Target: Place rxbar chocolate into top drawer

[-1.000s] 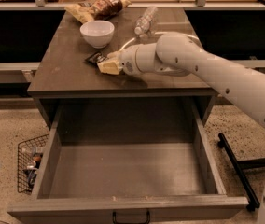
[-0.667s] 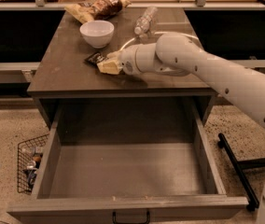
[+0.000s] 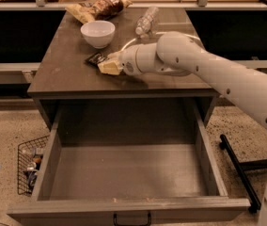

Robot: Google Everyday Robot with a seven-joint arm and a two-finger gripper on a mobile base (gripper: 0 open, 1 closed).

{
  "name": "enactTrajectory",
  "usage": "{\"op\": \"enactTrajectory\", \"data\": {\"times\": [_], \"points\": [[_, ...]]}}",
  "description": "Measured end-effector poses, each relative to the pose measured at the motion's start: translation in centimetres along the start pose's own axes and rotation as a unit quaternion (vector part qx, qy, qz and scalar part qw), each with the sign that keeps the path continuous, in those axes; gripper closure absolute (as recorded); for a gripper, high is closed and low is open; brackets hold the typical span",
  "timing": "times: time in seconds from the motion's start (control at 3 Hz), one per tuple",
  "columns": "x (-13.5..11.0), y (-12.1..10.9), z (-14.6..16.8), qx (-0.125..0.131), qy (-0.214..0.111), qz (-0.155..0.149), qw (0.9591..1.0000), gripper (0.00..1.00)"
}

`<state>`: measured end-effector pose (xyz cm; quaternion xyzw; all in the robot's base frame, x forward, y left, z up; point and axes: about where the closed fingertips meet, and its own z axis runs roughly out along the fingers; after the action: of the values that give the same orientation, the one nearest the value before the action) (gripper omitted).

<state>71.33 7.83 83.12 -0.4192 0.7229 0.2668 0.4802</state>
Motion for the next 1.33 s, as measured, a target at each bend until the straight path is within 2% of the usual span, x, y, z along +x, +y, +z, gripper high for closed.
{"op": "enactTrajectory", "data": {"times": [0.33,0.67,1.0,1.33], "points": [[-3.6,1.9,-3.6,-0.008,-0.008,-0.043,0.9990,1.00],[-7.2,5.4,-8.6,-0.020,-0.024,-0.093,0.9952,1.00],[-7.9,8.8,-12.7,-0.023,-0.033,-0.111,0.9930,1.00],[-3.7,11.0,-14.6,-0.028,-0.041,-0.080,0.9955,1.00]]}}
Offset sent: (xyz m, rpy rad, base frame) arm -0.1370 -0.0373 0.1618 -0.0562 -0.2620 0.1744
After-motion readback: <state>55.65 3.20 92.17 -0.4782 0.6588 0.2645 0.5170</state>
